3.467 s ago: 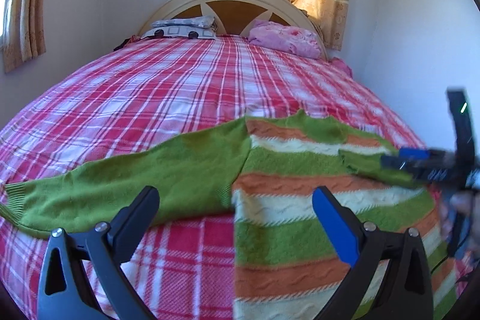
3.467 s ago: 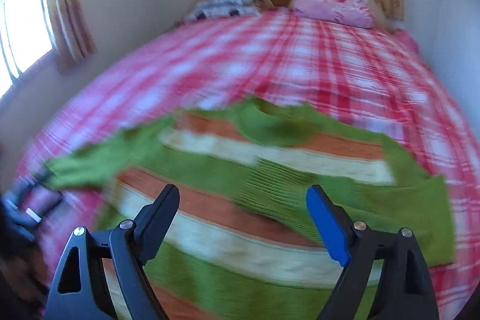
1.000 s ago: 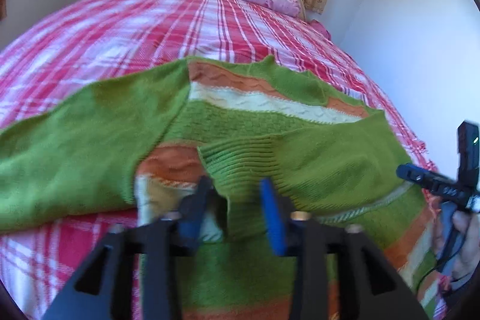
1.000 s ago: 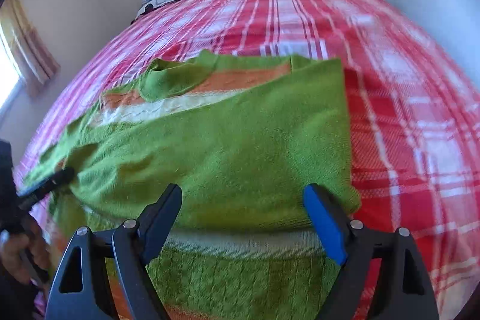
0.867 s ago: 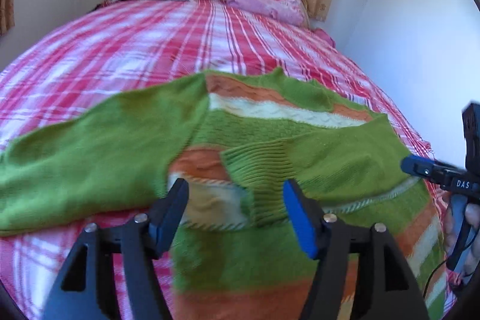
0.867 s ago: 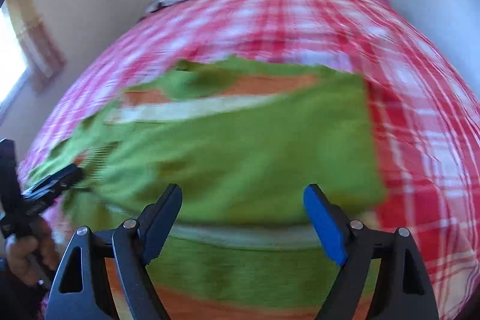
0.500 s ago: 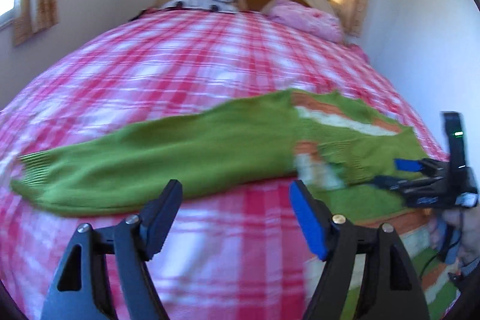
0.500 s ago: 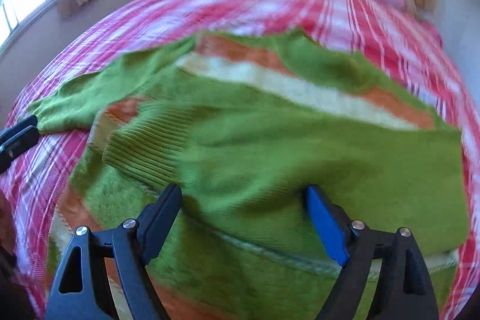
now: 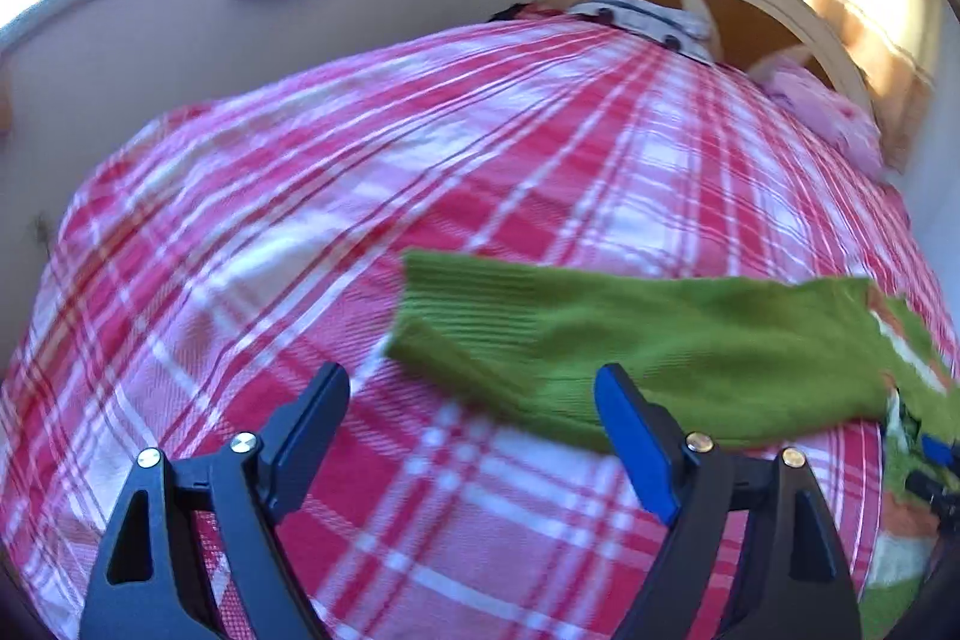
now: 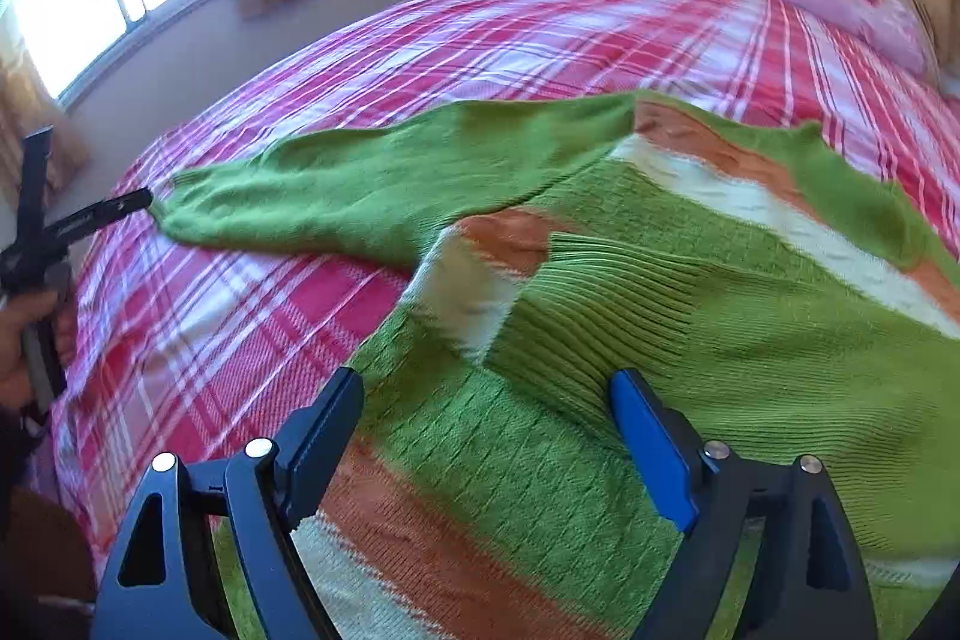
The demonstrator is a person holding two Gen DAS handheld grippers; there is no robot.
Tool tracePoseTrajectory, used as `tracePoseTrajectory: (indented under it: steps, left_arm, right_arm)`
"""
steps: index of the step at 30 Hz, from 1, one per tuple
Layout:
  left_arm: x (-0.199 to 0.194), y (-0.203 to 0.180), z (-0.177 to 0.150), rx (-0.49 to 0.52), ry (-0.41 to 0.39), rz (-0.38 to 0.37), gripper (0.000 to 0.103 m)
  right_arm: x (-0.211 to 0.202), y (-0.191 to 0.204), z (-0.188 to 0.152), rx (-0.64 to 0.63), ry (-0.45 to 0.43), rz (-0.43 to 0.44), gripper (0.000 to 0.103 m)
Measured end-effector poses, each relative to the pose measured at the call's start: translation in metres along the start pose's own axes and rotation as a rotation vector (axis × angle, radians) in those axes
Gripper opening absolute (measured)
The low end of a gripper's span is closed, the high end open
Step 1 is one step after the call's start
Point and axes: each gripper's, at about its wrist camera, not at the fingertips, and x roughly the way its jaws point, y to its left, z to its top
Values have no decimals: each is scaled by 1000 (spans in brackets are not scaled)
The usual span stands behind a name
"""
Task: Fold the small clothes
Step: 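Move the left gripper to the other sleeve cuff and grasp it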
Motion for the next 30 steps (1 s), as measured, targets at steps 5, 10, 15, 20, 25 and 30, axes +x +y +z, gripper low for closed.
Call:
tracePoseTrajectory:
  steps: [5,10,15,20,25,30]
  left_arm:
    - [9,9,-4,-64,13,-39,86]
    - [14,3,1,-50,3,-67,85]
    - [30,4,9,-94,48,-114,71]
    - [37,1,12,-89,31,-77,64]
    - [37,11,14,-132,21,-136,7]
    - [17,10,15,-144,-23,-198,6]
  right_arm:
    - [0,5,-13,-39,-38,-49,85]
    - [4,11,-16,-84,-31,-100,86]
    - [2,6,-18,-58,-50,-69,86]
    - [0,3,-20,-43,-64,-52,86]
    - [0,3,-20,-42,-65,-50,86]
    - [0,3,-20,-38,-65,-44,86]
